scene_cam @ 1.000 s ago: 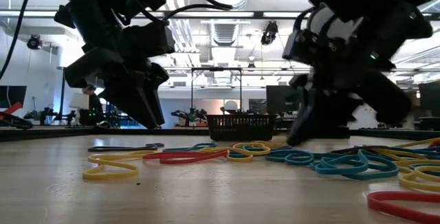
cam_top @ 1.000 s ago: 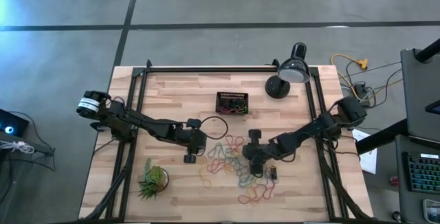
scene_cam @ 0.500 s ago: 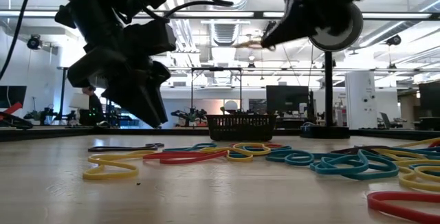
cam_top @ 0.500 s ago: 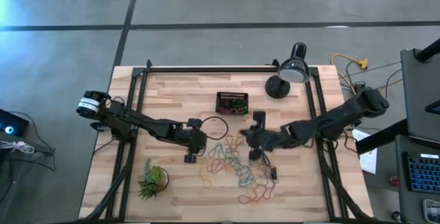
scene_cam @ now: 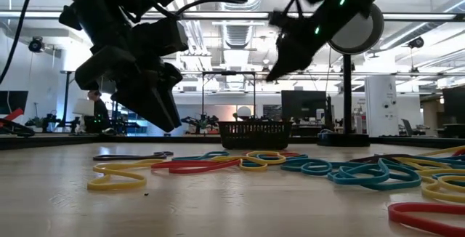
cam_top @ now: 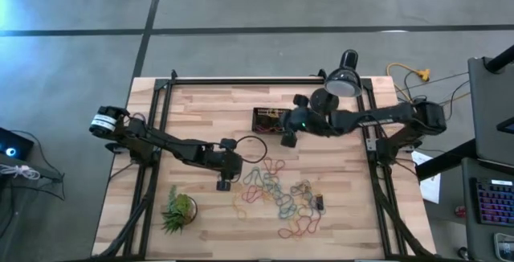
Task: Pick and place rubber bands into bin
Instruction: Put the yellow rubber band into the basket, then put the blue rubber band into the basket
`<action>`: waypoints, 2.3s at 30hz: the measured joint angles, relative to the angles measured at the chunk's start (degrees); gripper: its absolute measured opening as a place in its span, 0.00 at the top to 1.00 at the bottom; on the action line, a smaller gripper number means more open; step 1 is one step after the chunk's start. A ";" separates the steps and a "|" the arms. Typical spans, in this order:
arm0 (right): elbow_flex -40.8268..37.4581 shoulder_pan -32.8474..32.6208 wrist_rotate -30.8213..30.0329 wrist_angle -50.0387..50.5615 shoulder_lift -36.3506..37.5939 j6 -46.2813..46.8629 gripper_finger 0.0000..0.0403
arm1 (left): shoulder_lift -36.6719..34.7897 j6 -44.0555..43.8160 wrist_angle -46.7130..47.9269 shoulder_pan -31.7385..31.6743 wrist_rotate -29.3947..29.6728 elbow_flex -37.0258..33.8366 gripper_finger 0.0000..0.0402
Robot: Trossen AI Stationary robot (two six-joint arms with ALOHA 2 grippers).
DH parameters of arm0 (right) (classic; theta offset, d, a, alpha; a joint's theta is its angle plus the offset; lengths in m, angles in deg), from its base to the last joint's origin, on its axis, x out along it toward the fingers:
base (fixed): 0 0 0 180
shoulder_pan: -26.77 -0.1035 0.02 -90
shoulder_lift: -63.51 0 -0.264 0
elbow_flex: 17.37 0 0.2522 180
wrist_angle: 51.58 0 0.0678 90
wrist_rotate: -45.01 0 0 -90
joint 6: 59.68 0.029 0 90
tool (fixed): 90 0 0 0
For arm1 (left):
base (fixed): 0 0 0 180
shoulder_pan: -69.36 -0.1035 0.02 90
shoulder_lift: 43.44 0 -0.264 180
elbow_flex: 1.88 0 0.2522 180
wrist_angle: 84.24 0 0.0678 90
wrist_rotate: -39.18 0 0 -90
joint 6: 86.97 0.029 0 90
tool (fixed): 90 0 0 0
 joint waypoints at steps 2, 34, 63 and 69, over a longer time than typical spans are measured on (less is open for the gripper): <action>0.00 2.70 2.25 -0.09 -2.13 0.79 0.98 | 0.00 -0.01 0.00 0.00 0.00 0.00 0.71; 4.53 1.34 11.40 8.04 0.34 4.30 0.56 | 0.00 1.61 -3.74 -0.02 0.28 -0.61 0.71; -2.23 -36.08 -4.74 13.79 5.80 27.49 0.66 | 18.33 4.11 -20.82 -2.96 0.86 5.90 0.71; -2.82 -38.98 -6.21 13.87 5.80 30.03 0.66 | 18.76 0.23 -19.22 -4.69 -2.67 6.41 0.71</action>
